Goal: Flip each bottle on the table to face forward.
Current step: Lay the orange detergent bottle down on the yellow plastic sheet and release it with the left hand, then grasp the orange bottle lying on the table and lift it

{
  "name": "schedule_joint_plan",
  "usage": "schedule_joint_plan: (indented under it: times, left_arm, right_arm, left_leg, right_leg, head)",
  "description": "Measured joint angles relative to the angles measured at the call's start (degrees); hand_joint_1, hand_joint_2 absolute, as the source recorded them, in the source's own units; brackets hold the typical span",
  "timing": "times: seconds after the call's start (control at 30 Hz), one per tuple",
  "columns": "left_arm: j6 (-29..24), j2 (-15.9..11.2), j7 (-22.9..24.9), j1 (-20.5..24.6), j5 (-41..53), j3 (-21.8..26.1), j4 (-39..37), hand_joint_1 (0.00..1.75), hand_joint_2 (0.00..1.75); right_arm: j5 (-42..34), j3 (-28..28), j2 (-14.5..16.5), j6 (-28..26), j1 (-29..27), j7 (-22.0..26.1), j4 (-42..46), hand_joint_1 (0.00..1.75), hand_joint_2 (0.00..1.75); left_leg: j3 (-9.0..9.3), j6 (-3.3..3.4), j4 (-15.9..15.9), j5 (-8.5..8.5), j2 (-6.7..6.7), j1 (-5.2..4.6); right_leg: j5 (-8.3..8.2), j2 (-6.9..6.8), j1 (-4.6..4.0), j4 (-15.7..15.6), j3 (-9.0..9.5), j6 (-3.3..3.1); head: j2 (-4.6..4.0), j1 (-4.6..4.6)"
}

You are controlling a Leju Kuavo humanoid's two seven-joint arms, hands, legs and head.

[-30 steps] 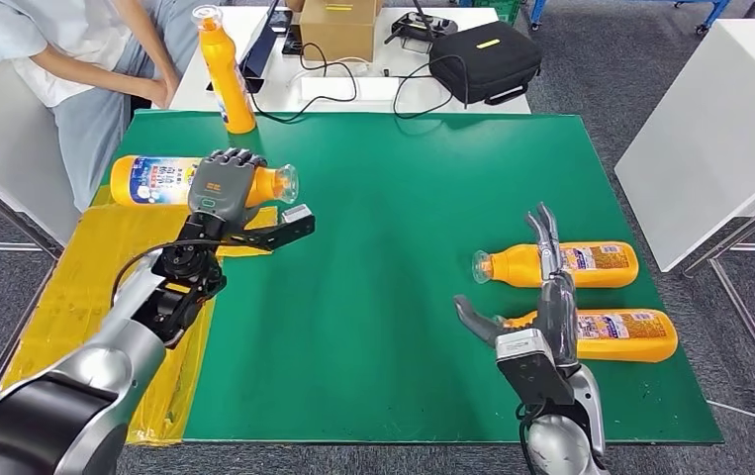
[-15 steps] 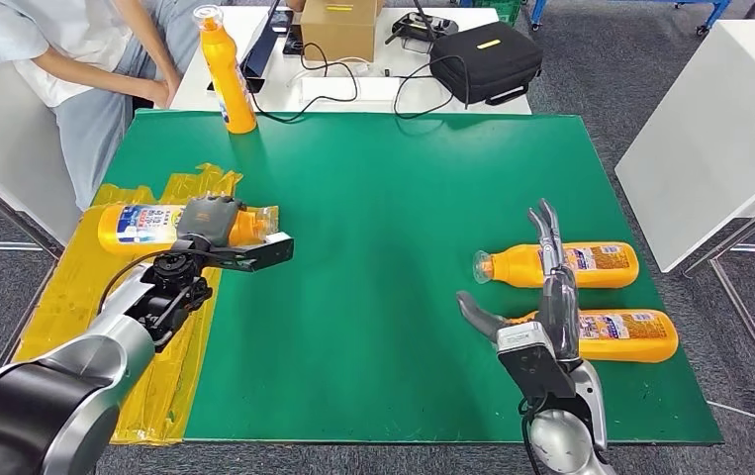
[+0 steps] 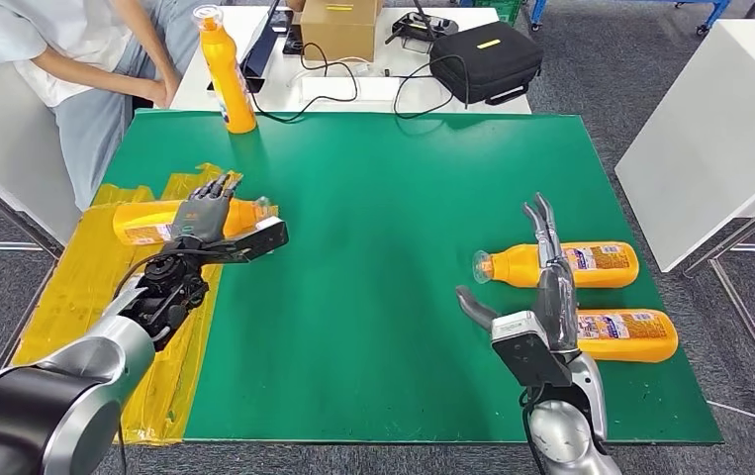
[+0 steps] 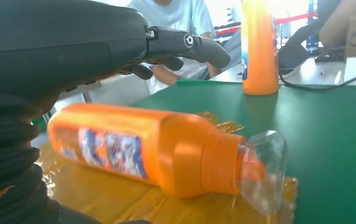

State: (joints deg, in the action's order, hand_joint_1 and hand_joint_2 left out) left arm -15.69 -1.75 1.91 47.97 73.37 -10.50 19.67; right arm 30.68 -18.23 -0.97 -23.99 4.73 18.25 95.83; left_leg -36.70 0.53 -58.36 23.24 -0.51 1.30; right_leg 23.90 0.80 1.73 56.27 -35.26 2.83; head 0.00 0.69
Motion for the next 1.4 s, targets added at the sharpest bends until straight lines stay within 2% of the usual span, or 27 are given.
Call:
schedule_joint_plan:
  times: [0.13, 0.17, 0.23, 0.33, 0.43, 0.5, 0.57, 0.67, 0.83, 1.0, 1.17, 1.4]
  left_arm:
    - [-0.99, 0.12, -1.82, -0.10, -2.01, 1.81, 0.04, 0.00, 1.75]
    - [-1.54, 0.22, -3.41, -0.16, -3.38, 2.43, 0.14, 0.00, 1.75]
    - [-1.71, 0.58, -9.50, -0.42, -9.00, 4.23, 1.04, 0.00, 1.75]
    - [1.54, 1.41, -18.57, -1.00, -19.88, 7.86, 4.77, 0.00, 1.75]
    - [6.11, 2.02, -21.62, -1.94, -28.24, 10.00, 9.71, 0.00, 1.75]
    - [10.35, 2.15, -23.27, -3.76, -37.22, 10.64, 15.14, 0.00, 1.75]
    - [13.85, 2.06, -23.44, -6.43, -46.69, 10.67, 22.55, 0.00, 1.75]
    - [15.99, 1.78, -22.20, -10.60, -54.75, 9.48, 32.87, 0.00, 1.75]
    - [16.23, 1.91, -21.71, -17.06, -58.04, 5.20, 44.92, 0.00, 1.75]
    - [16.13, 2.16, -21.29, -19.72, -58.41, 3.08, 50.49, 0.00, 1.75]
    - [16.52, 2.25, -21.32, -20.80, -59.42, 2.33, 52.91, 0.00, 1.75]
    - [18.26, 2.80, -22.40, -24.98, -61.75, 1.45, 56.68, 0.00, 1.75]
  right_arm:
    - [0.74, 0.04, -0.06, -0.07, 0.41, -0.22, -0.43, 0.00, 1.75]
    - [1.70, 0.05, -0.14, -0.08, 0.53, -0.63, -0.54, 0.00, 1.75]
    - [5.91, 0.21, -0.53, 0.56, 0.71, -2.50, -0.72, 0.00, 1.75]
    - [13.88, 1.28, -1.39, 3.15, 0.75, -5.45, -0.77, 0.00, 1.75]
    - [18.00, 2.97, -2.08, 6.06, 0.76, -6.60, -0.77, 0.00, 1.75]
    - [19.84, 4.34, -2.99, 10.12, 0.86, -7.20, -0.79, 0.00, 1.75]
    - [21.40, 6.27, -4.35, 15.71, 1.39, -7.79, -0.97, 0.00, 1.75]
    - [25.53, 9.83, -7.01, 22.12, 2.94, -9.24, -2.19, 0.00, 1.75]
    - [30.15, 15.25, -10.99, 24.95, 5.05, -9.67, -6.60, 0.00, 1.75]
    - [30.89, 17.23, -12.19, 25.21, 5.73, -9.66, -8.69, 0.00, 1.75]
    - [31.98, 17.84, -12.92, 26.03, 6.05, -10.68, -9.91, 0.00, 1.75]
    - [35.20, 19.00, -14.85, 26.11, 6.13, -12.31, -13.19, 0.00, 1.75]
  left_leg:
    - [0.00, 0.00, 0.00, 0.00, 0.00, 0.00]
    - [0.01, 0.00, 0.00, 0.00, 0.00, 0.00]
    - [0.01, 0.00, 0.00, -0.01, -0.02, 0.00]
    - [-0.02, 0.00, 0.00, -0.01, -0.07, -0.01]
    - [-0.03, 0.01, 0.00, 0.00, -0.05, -0.03]
    - [-0.03, 0.01, 0.00, 0.00, -0.04, -0.04]
    - [-0.03, 0.01, -0.01, 0.00, -0.04, -0.04]
    - [-0.03, 0.01, -0.01, 0.00, -0.08, -0.04]
    - [-0.10, 0.02, -0.02, 0.01, -0.19, -0.07]
    - [-0.09, 0.03, -0.02, 0.01, -0.17, -0.06]
    - [-0.07, 0.02, -0.02, 0.00, -0.16, -0.03]
    - [-0.11, 0.04, -0.02, 0.02, -0.16, -0.09]
  right_leg:
    - [0.00, 0.00, 0.00, 0.00, 0.00, 0.00]
    - [0.00, 0.00, 0.00, 0.00, -0.01, 0.00]
    - [0.00, -0.01, 0.00, 0.00, -0.01, 0.00]
    - [0.00, -0.06, 0.01, 0.00, 0.00, 0.00]
    - [0.00, -0.05, 0.02, 0.00, 0.00, 0.00]
    - [-0.01, -0.04, 0.02, -0.01, -0.01, 0.01]
    - [-0.01, -0.05, 0.02, -0.01, -0.01, 0.01]
    - [0.00, -0.09, 0.02, -0.02, -0.01, 0.01]
    - [0.00, -0.19, 0.05, -0.03, 0.01, 0.02]
    - [0.00, -0.18, 0.04, -0.03, 0.00, 0.02]
    - [0.00, -0.18, 0.01, -0.01, -0.01, 0.02]
    - [0.01, -0.18, 0.08, -0.04, -0.01, 0.02]
  head:
    - [0.00, 0.01]
    - [0.00, 0.01]
    - [0.00, 0.01]
    - [0.00, 0.00]
    - [0.00, 0.00]
    - [0.00, 0.01]
    - [0.00, 0.02]
    - [0.00, 0.02]
    - [0.00, 0.00]
    - [0.00, 0.02]
    - [0.00, 0.02]
    - [0.00, 0.01]
